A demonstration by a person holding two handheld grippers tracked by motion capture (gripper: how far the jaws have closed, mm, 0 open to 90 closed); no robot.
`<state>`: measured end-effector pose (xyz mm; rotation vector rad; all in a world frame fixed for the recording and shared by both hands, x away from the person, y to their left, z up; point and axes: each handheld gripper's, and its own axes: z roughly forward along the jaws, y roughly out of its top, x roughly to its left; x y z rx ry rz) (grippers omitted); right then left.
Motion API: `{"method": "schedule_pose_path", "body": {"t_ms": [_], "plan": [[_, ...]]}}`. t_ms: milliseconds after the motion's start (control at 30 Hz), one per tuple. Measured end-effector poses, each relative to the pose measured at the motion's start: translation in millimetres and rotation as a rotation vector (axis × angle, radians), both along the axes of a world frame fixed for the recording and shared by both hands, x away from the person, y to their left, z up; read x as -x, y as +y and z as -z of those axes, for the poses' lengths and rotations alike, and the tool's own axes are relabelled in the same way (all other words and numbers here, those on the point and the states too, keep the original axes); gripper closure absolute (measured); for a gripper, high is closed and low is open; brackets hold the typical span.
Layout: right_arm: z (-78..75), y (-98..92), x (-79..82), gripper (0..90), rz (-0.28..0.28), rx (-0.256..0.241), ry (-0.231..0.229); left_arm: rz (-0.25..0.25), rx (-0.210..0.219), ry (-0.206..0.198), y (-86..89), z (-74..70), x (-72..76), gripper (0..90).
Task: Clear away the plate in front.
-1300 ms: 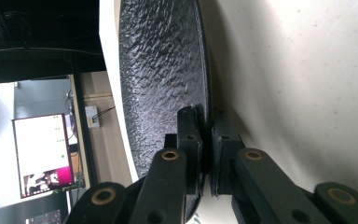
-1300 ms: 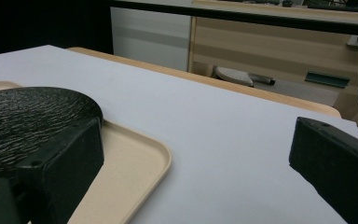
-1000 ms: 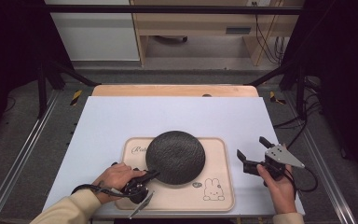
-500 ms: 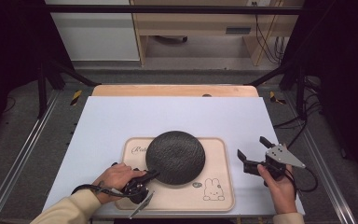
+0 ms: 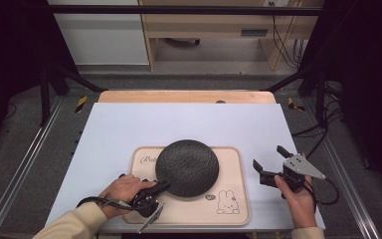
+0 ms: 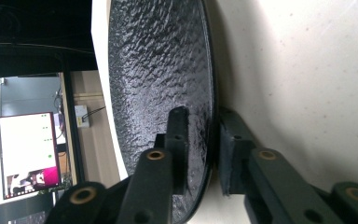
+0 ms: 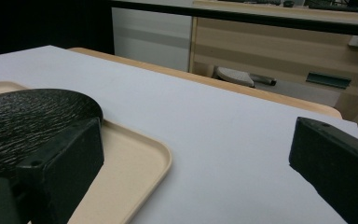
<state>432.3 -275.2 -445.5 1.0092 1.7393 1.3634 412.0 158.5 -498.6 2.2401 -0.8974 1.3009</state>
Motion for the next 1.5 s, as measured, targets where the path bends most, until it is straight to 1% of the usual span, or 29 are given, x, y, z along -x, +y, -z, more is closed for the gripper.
{"method": "schedule_pose_path", "body": {"t_ms": [67,133,200,233,267,300,333,367,433,467,600,633,667,767,867,900,967,1033,1067,1133,1200,1267,1300,1333,1367,1400,1433,1467,1500], "plan": [[-0.2,0.1,0.0,3.4,-0.002,0.000,-0.002,-0.007,-0.002,-0.002,0.0,-1.1,1.4,66.3],[-0.7,0.3,0.2,3.4,-0.003,-0.001,-0.002,-0.007,0.005,0.001,0.2,-1.8,2.6,61.5],[-0.8,0.3,0.3,3.4,-0.003,-0.002,-0.004,-0.030,0.000,-0.004,2.6,-3.4,1.0,58.9],[-1.0,0.4,0.3,3.4,-0.004,-0.001,-0.004,-0.038,0.009,0.005,3.9,-4.0,0.5,57.6],[-1.2,0.5,0.5,3.4,-0.005,-0.002,-0.004,-0.044,0.011,0.007,5.1,-5.1,0.9,56.3],[-1.4,0.5,0.5,3.4,-0.007,-0.002,-0.007,-0.048,0.002,0.001,6.1,-7.0,2.2,55.2],[-1.6,0.6,0.6,3.4,-0.009,-0.003,-0.007,-0.047,0.012,0.006,7.0,-6.9,3.6,54.4],[-1.7,0.6,0.5,3.4,-0.011,-0.004,-0.006,-0.052,-0.003,-0.002,8.0,-8.2,5.2,53.3],[-1.7,0.6,0.3,3.4,-0.012,-0.005,-0.005,-0.069,0.003,-0.009,10.1,-8.8,7.5,49.3],[-2.1,0.8,0.3,3.4,-0.013,-0.007,-0.005,-0.079,0.009,-0.001,11.6,-9.7,8.0,48.2],[-2.5,1.3,0.6,3.4,-0.023,-0.006,-0.009,-0.108,0.014,0.004,16.6,-15.8,8.5,47.5],[-2.5,1.1,0.8,3.4,-0.024,-0.005,-0.008,-0.118,0.012,0.000,17.8,-18.0,8.5,47.0],[-2.5,0.9,1.0,3.4,-0.024,-0.008,-0.008,-0.126,0.025,0.010,18.8,-19.7,7.8,46.2],[-3.8,0.8,1.4,3.4,-0.024,-0.021,-0.013,-0.162,0.027,0.016,21.5,-25.3,5.5,41.4],[-3.7,1.3,1.0,3.4,-0.032,-0.018,-0.014,-0.198,0.044,0.029,22.9,-30.2,2.9,39.1],[-3.8,1.6,1.0,3.4,-0.034,-0.018,-0.014,-0.212,0.050,0.038,22.8,-31.8,2.1,37.8],[-4.0,2.1,1.1,3.4,-0.035,-0.024,-0.012,-0.250,0.066,0.079,22.5,-34.7,-0.5,32.0],[-4.2,2.1,1.1,3.4,-0.037,-0.025,-0.013,-0.273,0.077,0.077,22.4,-37.0,-1.8,28.8],[-4.1,2.1,1.2,3.4,-0.036,-0.026,-0.013,-0.290,0.092,0.085,22.2,-38.5,-3.1,28.6],[-4.1,1.9,1.3,3.4,-0.035,-0.027,-0.014,-0.328,0.121,0.100,21.3,-41.2,-6.0,24.0],[-4.2,1.6,1.4,3.4,-0.035,-0.027,-0.014,-0.366,0.145,0.096,20.2,-43.6,-9.3,20.0],[-4.3,1.6,1.3,3.3,-0.035,-0.028,-0.014,-0.413,0.165,0.116,19.0,-47.2,-13.9,13.7],[-4.1,1.8,1.1,3.4,-0.035,-0.028,-0.014,-0.418,0.188,0.109,19.0,-49.0,-15.6,14.2],[-4.0,1.8,1.1,3.4,-0.035,-0.028,-0.013,-0.427,0.223,0.124,18.5,-50.6,-17.7,14.8],[-4.0,2.0,1.1,3.4,-0.036,-0.027,-0.013,-0.443,0.249,0.143,18.0,-53.2,-20.0,14.7],[-4.1,2.2,1.1,3.3,-0.037,-0.027,-0.013,-0.462,0.269,0.147,17.1,-55.7,-23.0,14.7],[-4.1,2.2,1.2,3.3,-0.038,-0.025,-0.012,-0.499,0.289,0.167,16.5,-57.6,-25.7,14.6],[-4.0,2.2,1.2,3.3,-0.039,-0.023,-0.012,-0.518,0.311,0.195,16.1,-59.9,-28.4,14.2],[-3.9,2.2,1.3,3.3,-0.039,-0.021,-0.012,-0.536,0.331,0.209,15.8,-62.3,-30.6,14.1]]}}
